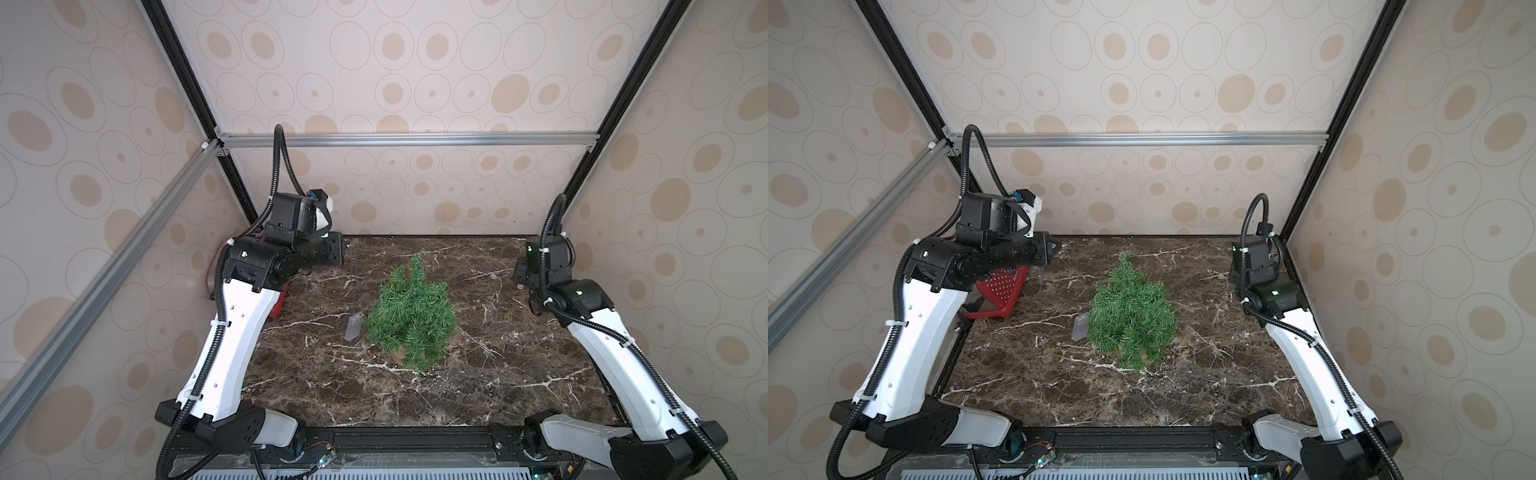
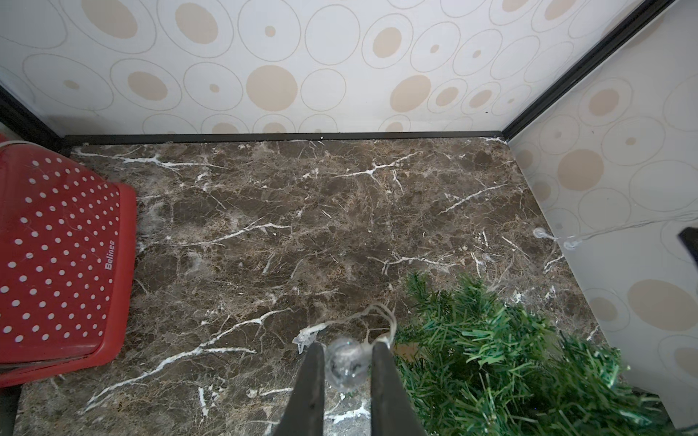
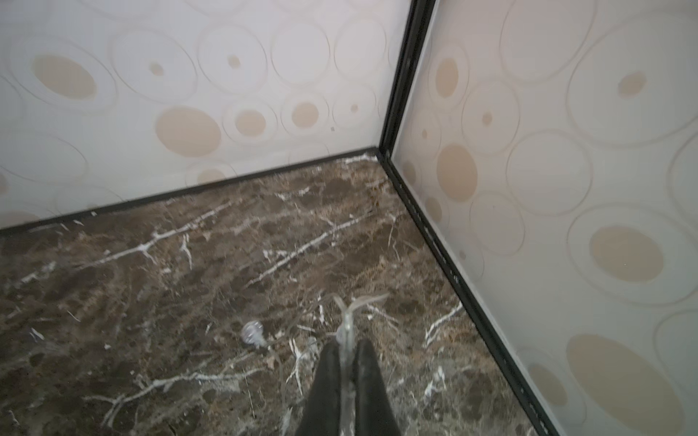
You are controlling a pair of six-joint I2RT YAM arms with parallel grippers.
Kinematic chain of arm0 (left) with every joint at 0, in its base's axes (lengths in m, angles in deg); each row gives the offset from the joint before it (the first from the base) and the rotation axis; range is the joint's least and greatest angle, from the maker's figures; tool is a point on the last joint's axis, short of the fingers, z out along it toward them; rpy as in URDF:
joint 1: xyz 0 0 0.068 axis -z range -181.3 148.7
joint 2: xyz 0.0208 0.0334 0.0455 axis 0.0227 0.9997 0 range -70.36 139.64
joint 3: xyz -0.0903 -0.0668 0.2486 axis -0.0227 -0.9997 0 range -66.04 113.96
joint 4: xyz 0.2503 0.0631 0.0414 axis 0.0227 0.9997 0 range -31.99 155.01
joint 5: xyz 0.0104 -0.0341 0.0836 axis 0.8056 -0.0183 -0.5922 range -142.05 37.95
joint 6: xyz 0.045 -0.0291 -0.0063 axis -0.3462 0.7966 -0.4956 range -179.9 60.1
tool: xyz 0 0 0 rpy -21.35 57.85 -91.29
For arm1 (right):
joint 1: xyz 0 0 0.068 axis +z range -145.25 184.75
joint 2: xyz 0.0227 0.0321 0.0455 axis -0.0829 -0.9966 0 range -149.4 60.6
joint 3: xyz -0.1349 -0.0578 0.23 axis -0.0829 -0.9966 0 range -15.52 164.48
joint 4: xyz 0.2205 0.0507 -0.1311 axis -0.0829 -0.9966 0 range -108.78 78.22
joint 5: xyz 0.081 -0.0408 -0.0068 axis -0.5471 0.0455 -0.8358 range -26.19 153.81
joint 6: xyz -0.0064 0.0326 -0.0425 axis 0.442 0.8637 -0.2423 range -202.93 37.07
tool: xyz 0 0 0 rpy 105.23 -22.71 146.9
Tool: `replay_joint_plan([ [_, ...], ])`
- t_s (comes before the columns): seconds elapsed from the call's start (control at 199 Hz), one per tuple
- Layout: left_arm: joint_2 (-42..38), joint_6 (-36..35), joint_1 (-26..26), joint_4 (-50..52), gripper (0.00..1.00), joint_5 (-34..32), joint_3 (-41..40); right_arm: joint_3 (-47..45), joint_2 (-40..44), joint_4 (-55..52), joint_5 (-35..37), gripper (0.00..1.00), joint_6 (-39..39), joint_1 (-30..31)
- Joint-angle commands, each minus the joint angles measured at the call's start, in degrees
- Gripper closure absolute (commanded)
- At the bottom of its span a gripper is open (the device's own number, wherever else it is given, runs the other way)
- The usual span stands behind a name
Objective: Wrap string light around the christmas tree
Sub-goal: Place the light string at the center of the board, then pick up the light string from the center of the board.
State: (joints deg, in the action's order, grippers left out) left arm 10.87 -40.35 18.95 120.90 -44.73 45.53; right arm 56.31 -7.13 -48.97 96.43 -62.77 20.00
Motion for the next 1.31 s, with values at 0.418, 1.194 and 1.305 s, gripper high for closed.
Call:
replay_joint_plan([
  [0.418,0.5,-3.3,-0.2,4.6,0.98,1.2,-0.1,-10.3,1.1,-5.0,-24.2,0.49,10.2,-3.9],
  [1.194,-2.1,-2.0,-0.3,2.7,0.97,2.8,-6.2,-35.2,-8.0,25.4,-33.3,0.58,41.1,16.0],
  [1.305,-2.5,-1.9,-0.2,2.4,0.97,2.6,-7.1,-34.6,-12.1,27.1,-34.2,0.61,43.7,16.3],
])
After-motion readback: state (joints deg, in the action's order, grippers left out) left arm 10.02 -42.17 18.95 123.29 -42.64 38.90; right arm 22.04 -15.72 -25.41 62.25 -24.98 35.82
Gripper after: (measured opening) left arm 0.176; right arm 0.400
